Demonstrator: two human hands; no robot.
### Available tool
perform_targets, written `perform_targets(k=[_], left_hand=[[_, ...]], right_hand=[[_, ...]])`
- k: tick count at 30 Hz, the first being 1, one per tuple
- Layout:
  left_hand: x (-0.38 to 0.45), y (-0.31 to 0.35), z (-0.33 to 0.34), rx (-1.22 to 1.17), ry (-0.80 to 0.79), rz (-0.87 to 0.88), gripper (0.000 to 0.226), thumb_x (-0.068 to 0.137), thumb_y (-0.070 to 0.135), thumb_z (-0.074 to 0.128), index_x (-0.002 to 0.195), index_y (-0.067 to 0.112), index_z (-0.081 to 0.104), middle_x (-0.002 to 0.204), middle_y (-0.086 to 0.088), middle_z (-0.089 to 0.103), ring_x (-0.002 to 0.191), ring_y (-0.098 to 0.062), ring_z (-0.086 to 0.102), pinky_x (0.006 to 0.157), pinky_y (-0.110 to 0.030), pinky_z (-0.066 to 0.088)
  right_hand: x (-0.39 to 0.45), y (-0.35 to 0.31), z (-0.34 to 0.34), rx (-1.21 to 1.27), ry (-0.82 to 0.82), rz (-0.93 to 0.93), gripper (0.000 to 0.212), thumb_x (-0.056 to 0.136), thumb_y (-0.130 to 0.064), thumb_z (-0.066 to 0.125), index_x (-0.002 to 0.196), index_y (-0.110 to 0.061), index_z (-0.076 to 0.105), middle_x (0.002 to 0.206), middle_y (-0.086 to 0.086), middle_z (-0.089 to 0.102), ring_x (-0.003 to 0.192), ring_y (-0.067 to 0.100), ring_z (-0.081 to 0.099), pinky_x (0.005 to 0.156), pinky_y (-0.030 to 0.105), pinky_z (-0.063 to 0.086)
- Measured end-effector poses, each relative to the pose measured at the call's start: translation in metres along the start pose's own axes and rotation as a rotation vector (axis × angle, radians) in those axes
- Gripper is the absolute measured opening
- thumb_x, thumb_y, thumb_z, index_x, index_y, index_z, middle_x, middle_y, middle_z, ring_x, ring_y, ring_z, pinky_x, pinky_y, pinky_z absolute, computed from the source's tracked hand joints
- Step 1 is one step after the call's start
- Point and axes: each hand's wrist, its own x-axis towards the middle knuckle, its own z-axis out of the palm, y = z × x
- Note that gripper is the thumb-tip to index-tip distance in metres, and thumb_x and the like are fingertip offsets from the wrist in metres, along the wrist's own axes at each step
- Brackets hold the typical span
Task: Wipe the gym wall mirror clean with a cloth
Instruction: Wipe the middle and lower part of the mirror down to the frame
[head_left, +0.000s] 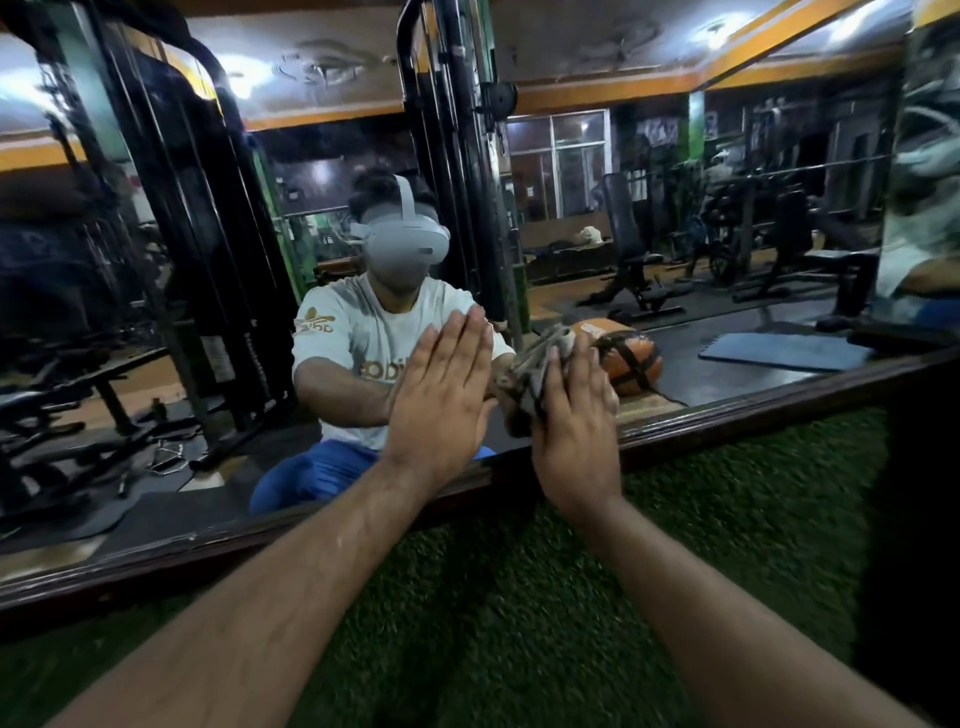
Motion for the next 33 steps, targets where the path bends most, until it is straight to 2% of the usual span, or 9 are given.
perform_targets(k=[3,8,11,15,20,25,27,30,33], left_hand=[[0.002,0.008,-0.004,0.006,-0.016,-0.053,0.083,0.101,0.041,0.045,0.16,0.0,0.002,0.168,-0.018,-0.006,0.156,-0.031,-0.006,0.126,-0.049,0.009],[0.004,0.028,-0.005,-0.041,-0.002,-0.143,0.074,0.103,0.027,0.041,0.159,0.0,0.002,0.167,-0.019,-0.007,0.156,-0.031,-0.005,0.127,-0.046,0.005],[0.012,0.029,-0.006,-0.001,0.051,-0.065,0.067,0.101,0.019,0.034,0.159,0.0,0.005,0.168,-0.019,-0.001,0.156,-0.03,-0.002,0.127,-0.045,0.005],[0.03,0.015,-0.014,-0.064,0.12,-0.005,0.067,0.096,0.017,0.04,0.158,0.0,0.022,0.167,-0.019,0.013,0.156,-0.03,0.009,0.127,-0.045,0.01],[0.047,0.026,-0.009,-0.172,0.127,0.074,0.064,0.093,0.017,0.038,0.154,-0.001,0.032,0.165,-0.019,0.023,0.155,-0.029,0.017,0.126,-0.044,0.015],[0.059,0.028,-0.004,-0.233,0.223,0.1,0.058,0.094,0.018,0.04,0.149,-0.002,0.044,0.157,-0.02,0.038,0.149,-0.032,0.033,0.124,-0.045,0.023],[0.061,0.031,-0.002,-0.227,0.222,0.119,0.059,0.095,0.021,0.035,0.149,-0.002,0.043,0.158,-0.021,0.036,0.15,-0.033,0.03,0.124,-0.047,0.021],[0.071,0.036,0.001,-0.165,0.221,0.139,0.061,0.095,0.019,0.04,0.151,-0.004,0.037,0.161,-0.022,0.03,0.152,-0.035,0.025,0.125,-0.049,0.018],[0.08,0.039,-0.001,-0.158,0.229,0.12,0.062,0.095,0.018,0.041,0.153,-0.005,0.033,0.162,-0.023,0.027,0.152,-0.035,0.023,0.125,-0.048,0.016]], right_hand=[[-0.019,0.01,0.0,-0.042,-0.011,-0.094,0.075,0.094,-0.009,0.051,0.165,-0.009,0.024,0.173,0.018,0.01,0.162,0.028,0.002,0.131,0.043,0.004],[0.03,-0.011,-0.016,0.134,0.032,0.202,0.079,0.099,-0.006,0.053,0.167,-0.016,0.014,0.175,0.012,-0.003,0.161,0.029,-0.005,0.13,0.047,0.001],[0.043,-0.012,-0.018,0.16,0.038,0.058,0.072,0.098,-0.018,0.045,0.165,-0.019,0.021,0.174,0.014,0.002,0.162,0.032,-0.001,0.129,0.039,-0.009],[0.02,0.02,-0.016,0.108,0.008,-0.129,0.077,0.089,-0.012,0.049,0.163,-0.016,0.03,0.174,0.014,0.014,0.162,0.029,0.006,0.131,0.046,0.001],[0.068,-0.005,-0.029,0.362,0.101,0.277,0.084,0.084,-0.009,0.043,0.164,-0.026,0.026,0.176,0.0,0.006,0.161,0.013,-0.005,0.131,0.044,0.002],[0.032,0.04,-0.027,0.163,0.063,0.013,0.086,0.086,0.0,0.053,0.164,-0.024,0.027,0.175,0.002,0.008,0.163,0.022,0.002,0.129,0.058,0.01],[0.029,0.052,-0.031,0.215,0.09,0.143,0.082,0.089,-0.004,0.049,0.164,-0.026,0.026,0.175,-0.002,0.006,0.163,0.021,0.002,0.126,0.065,0.018],[0.07,0.03,-0.039,0.344,0.176,0.354,0.079,0.09,-0.012,0.042,0.165,-0.024,0.024,0.175,-0.003,0.005,0.162,0.018,-0.001,0.129,0.059,0.015],[0.082,0.02,-0.039,0.308,0.121,0.199,0.078,0.09,-0.013,0.043,0.165,-0.023,0.024,0.176,0.006,0.006,0.163,0.022,-0.003,0.131,0.054,0.005]])
